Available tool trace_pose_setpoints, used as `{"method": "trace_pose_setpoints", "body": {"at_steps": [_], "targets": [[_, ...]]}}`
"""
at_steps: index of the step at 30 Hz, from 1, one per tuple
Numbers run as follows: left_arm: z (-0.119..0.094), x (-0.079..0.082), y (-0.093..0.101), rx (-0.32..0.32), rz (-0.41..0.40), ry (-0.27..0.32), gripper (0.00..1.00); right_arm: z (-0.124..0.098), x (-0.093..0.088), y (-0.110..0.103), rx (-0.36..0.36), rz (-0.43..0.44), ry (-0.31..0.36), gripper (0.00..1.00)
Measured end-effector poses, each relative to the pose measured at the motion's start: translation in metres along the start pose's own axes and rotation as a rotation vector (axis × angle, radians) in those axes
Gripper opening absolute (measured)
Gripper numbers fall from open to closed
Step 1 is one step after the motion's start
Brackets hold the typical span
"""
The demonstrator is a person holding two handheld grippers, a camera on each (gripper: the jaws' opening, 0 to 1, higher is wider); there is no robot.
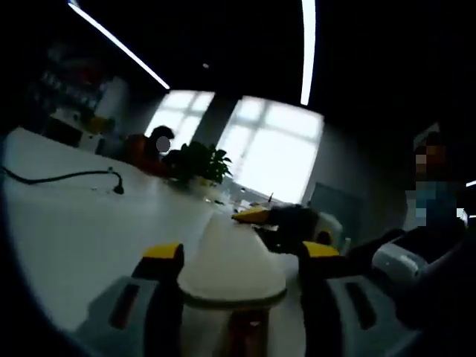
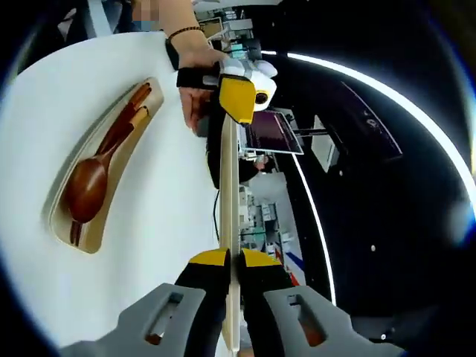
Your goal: Arrange the utensils inside the cutlery case until each visible utensil rests in its matching compartment.
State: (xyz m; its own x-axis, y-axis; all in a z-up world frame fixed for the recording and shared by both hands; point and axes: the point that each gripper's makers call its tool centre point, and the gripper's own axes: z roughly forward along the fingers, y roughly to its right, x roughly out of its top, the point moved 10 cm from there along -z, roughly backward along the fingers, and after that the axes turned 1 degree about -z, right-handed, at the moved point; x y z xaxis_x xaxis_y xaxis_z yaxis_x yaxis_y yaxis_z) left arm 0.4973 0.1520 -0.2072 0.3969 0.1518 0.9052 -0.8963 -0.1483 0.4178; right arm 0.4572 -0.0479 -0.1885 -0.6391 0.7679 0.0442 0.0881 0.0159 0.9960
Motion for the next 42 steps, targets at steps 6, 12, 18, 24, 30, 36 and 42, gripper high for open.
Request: {"method": "trace_pose_setpoints", "body": {"at_steps": [6,12,18,24,30,36,42], "targets": [[-0.006,-0.007,0.001,-0.002,-0.062,-0.032,0.57,0.0,0.009,-0.006,0.003,-0.058,-0.005,0.03],[-0.014,-0.013,0.002,-0.002,-0.092,-0.004,0.57,0.004,0.009,-0.015,0.062,0.001,0.0,0.04],[-0.02,-0.011,0.005,-0.018,-0.122,-0.027,0.56,0.004,0.014,-0.02,0.131,0.024,0.037,0.06],[-0.025,-0.016,0.008,-0.045,-0.166,-0.066,0.56,0.001,0.023,-0.025,0.227,0.115,0.099,0.11],[-0.03,-0.023,0.013,-0.079,-0.154,-0.092,0.56,-0.006,0.032,-0.027,0.254,0.173,0.133,0.17],[-0.037,-0.025,0.018,-0.12,-0.141,-0.114,0.56,-0.014,0.042,-0.031,0.286,0.204,0.174,0.17],[-0.047,-0.027,0.019,-0.126,-0.116,-0.154,0.56,-0.013,0.048,-0.038,0.346,0.303,0.215,0.17]]}}
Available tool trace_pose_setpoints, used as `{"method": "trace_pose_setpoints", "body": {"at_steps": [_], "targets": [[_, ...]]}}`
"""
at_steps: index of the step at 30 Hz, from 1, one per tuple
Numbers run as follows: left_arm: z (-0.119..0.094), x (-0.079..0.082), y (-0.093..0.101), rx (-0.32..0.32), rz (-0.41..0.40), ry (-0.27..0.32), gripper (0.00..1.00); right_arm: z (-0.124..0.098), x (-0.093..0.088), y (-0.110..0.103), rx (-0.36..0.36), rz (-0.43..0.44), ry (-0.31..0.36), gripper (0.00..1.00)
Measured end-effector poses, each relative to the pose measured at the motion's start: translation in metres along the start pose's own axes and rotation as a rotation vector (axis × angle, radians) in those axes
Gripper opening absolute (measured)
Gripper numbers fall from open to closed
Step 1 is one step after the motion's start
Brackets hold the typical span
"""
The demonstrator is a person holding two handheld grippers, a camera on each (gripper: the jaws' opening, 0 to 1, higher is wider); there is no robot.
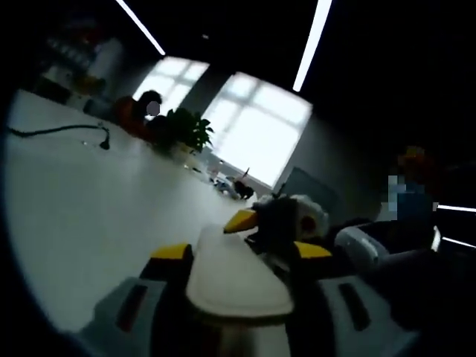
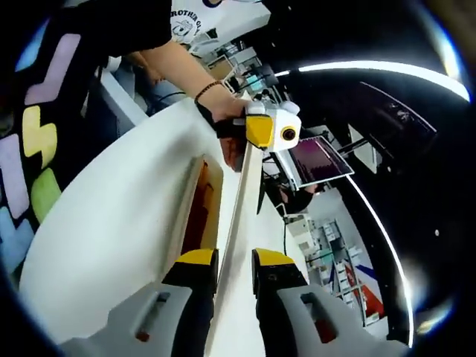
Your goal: Arrange the utensils inside the cutlery case until each visible utensil rests in its matching compartment.
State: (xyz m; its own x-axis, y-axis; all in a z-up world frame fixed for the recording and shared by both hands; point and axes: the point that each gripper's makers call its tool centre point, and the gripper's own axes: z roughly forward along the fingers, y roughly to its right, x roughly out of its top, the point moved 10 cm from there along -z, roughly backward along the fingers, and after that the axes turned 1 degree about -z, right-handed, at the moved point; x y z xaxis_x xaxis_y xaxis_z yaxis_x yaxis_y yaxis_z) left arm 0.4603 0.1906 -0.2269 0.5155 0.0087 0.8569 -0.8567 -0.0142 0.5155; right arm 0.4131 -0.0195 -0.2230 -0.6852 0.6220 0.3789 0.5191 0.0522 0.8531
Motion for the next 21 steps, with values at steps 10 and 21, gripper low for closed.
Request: {"method": "trace_pose_setpoints", "body": {"at_steps": [10,21], "targets": [[-0.007,-0.005,-0.001,0.014,0.016,0.01,0.55,0.008,-0.003,-0.006,0.055,0.103,0.033,0.2],[-0.015,-0.01,-0.006,0.019,0.03,-0.012,0.54,0.012,-0.007,-0.009,0.127,0.276,0.086,0.23]]}}
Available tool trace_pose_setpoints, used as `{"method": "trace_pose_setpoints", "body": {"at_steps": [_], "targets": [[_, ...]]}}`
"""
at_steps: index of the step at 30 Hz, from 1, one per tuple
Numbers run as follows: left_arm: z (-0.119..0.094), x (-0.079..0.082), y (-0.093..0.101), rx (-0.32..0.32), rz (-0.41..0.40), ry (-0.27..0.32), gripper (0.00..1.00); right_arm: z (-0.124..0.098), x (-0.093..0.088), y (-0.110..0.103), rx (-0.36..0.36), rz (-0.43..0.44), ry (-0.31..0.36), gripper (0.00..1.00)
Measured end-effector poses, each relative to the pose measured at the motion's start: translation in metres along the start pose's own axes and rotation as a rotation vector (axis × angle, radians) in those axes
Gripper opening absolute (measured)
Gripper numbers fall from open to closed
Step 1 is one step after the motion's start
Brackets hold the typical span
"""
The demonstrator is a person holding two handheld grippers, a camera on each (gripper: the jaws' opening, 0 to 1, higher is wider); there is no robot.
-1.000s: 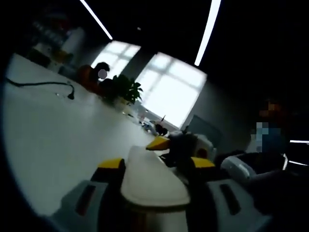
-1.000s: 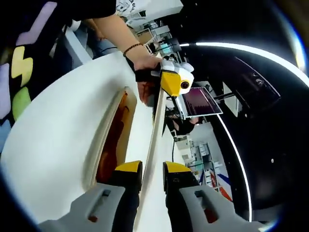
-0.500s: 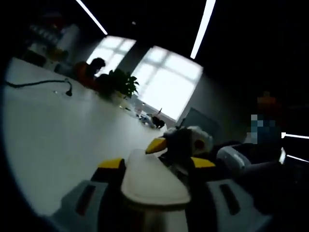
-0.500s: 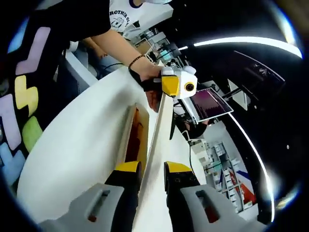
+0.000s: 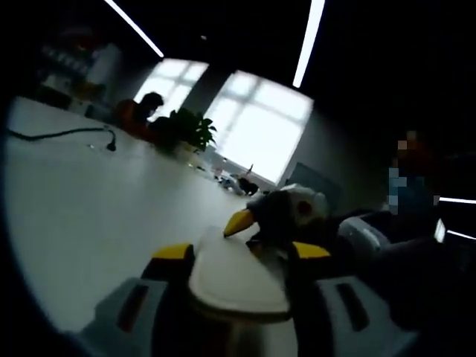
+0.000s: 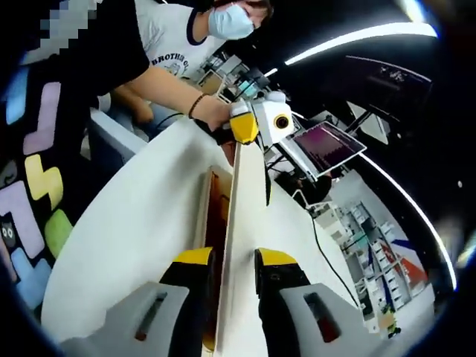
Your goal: Arrange the utensils inside the cutlery case until each visible utensil rests in its matching compartment.
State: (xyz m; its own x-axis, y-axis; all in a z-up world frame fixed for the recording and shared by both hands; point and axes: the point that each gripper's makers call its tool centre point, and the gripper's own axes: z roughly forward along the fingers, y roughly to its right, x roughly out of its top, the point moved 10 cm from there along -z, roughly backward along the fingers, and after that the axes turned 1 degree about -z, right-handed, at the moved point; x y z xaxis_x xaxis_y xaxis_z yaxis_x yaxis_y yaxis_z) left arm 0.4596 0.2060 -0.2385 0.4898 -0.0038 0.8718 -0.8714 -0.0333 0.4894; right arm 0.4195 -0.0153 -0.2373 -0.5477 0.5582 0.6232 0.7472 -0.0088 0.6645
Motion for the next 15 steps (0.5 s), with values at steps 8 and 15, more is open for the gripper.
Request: {"method": "trace_pose_setpoints", "body": {"at_steps": [8,15], "targets": [[-0.009,-0.01,-0.012,0.087,0.117,0.004,0.04,-0.004,-0.004,0.002,0.023,0.1,0.062,0.25],[-0.011,-0.005,-0.006,0.119,0.142,0.005,0.02,-0.002,-0.015,-0.001,0.071,0.172,0.038,0.26]]}}
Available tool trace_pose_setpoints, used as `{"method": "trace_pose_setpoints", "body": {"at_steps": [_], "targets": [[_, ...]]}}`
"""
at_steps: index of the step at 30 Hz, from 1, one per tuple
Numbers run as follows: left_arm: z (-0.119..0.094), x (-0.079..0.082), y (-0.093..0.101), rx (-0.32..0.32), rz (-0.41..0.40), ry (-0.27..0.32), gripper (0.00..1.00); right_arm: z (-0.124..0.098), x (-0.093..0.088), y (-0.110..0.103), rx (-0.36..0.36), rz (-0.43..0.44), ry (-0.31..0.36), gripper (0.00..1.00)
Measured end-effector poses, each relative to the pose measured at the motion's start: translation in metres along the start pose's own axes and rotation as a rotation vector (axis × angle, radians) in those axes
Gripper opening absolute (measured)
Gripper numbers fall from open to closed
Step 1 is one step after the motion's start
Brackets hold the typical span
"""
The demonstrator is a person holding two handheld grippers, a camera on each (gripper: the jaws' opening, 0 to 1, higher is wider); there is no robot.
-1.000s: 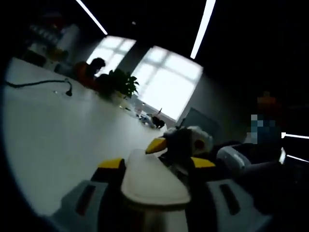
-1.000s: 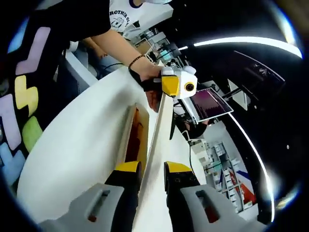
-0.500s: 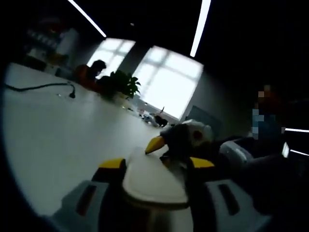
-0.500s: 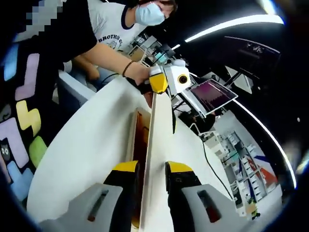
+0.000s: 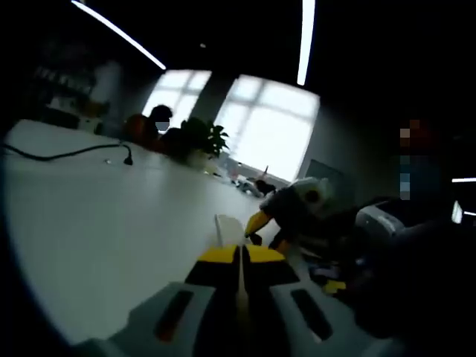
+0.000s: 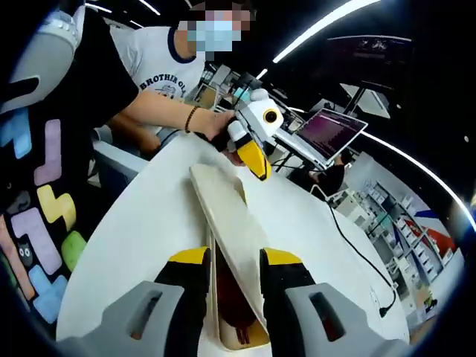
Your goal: Arrange the utensils inside the cutlery case until each visible utensil rests in its matching compartment.
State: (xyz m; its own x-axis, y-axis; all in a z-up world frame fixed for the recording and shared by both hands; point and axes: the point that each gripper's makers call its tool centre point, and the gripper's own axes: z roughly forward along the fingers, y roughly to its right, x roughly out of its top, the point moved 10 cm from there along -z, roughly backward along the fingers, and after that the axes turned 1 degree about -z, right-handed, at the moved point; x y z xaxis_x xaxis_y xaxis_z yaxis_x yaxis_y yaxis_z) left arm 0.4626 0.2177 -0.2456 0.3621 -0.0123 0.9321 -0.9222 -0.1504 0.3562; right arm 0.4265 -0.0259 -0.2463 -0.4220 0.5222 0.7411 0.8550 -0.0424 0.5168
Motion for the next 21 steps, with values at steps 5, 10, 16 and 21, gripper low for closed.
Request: {"method": "trace_pose_setpoints", "body": {"at_steps": [5,10,16,21], "targets": [[0.001,-0.002,0.003,0.02,0.024,-0.041,0.03,-0.005,-0.002,0.002,-0.013,0.023,0.007,0.27],[-0.002,0.001,0.006,0.031,0.048,-0.068,0.03,-0.011,-0.001,0.007,-0.029,0.049,0.016,0.27],[-0.003,0.009,0.009,0.079,0.107,-0.102,0.07,-0.019,-0.001,0.013,-0.061,0.065,0.014,0.28],[-0.001,0.016,0.013,0.101,0.11,-0.152,0.12,-0.033,-0.004,0.024,-0.103,0.138,0.031,0.28]]}}
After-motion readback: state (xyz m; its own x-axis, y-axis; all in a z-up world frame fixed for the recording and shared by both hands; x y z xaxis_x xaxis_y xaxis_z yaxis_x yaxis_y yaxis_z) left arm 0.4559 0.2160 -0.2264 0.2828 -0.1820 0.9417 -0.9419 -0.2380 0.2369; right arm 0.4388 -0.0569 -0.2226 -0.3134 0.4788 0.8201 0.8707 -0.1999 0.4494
